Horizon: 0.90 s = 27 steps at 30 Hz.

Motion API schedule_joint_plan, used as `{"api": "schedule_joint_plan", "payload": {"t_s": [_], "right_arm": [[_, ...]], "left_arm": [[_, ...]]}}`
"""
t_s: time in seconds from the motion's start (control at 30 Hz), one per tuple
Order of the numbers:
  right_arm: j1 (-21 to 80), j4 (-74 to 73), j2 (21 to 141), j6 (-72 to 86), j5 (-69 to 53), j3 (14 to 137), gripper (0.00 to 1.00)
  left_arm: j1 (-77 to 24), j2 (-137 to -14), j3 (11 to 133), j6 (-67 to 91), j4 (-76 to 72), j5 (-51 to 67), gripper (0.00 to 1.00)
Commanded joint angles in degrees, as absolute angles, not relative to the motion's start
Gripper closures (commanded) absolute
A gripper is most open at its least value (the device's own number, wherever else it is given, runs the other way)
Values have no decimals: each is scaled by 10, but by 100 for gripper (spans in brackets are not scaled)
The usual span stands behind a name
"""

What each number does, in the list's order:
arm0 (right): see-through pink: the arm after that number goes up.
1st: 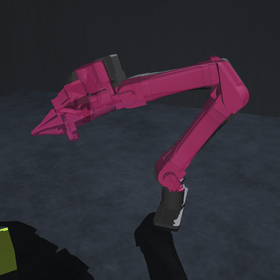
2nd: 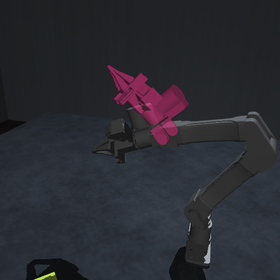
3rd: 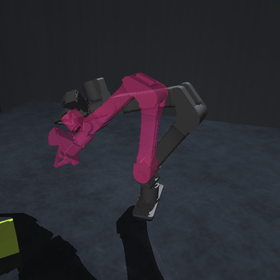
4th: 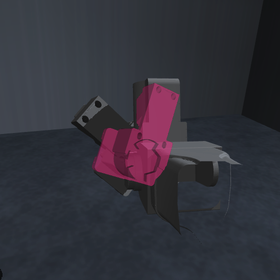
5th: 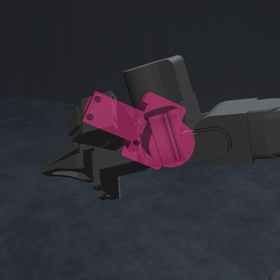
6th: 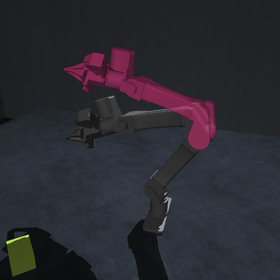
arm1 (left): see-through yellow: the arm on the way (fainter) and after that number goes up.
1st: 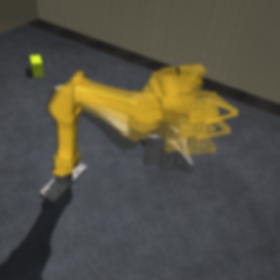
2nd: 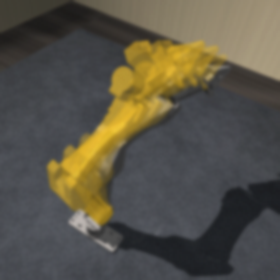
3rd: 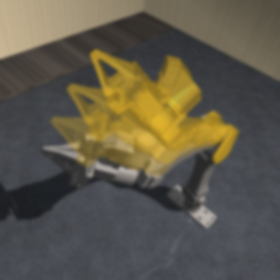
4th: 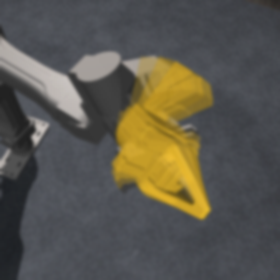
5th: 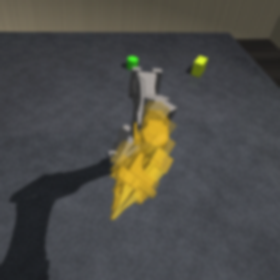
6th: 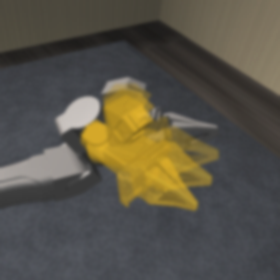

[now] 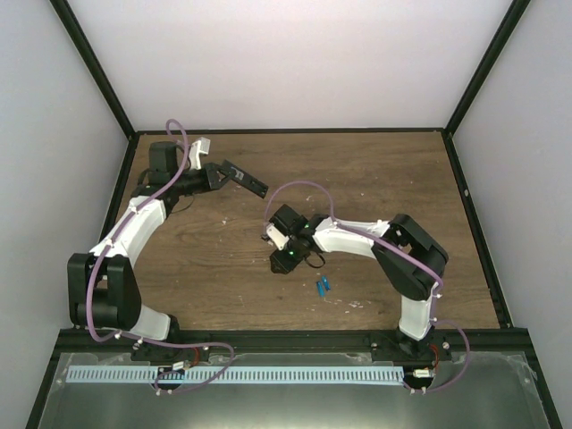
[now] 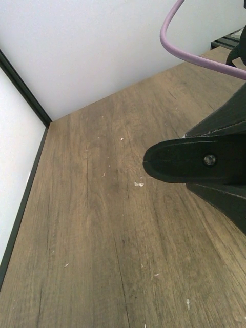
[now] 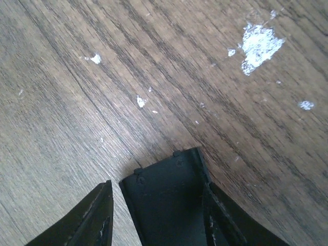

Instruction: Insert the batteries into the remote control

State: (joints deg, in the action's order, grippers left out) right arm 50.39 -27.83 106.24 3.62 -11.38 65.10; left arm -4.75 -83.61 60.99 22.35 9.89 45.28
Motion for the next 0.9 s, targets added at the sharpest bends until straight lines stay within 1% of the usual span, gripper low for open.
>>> {"api": "schedule_joint_plan", "payload": {"t_s": [0.0, 0.23, 0.4, 0.5, 0.73, 0.87], "right_arm": [[488, -327, 1098, 32, -67, 628, 60], [481, -322, 1101, 32, -67, 631, 65], [478, -320, 1101, 33, -65, 633, 71], [476, -321, 1100, 33, -63, 637, 78], [471, -321, 1092, 32, -53, 641, 89], [467, -322, 1084, 29, -44, 640, 99]], "left_arm": [[-44, -842, 629, 223, 88, 457, 100], [-44, -847, 634, 222, 89, 460, 100], [-44, -849, 634, 221, 89, 461, 100], [-44, -849, 633, 221, 88, 460, 100], [-44, -849, 633, 222, 86, 460, 100], [-44, -849, 633, 223, 85, 459, 100]]}}
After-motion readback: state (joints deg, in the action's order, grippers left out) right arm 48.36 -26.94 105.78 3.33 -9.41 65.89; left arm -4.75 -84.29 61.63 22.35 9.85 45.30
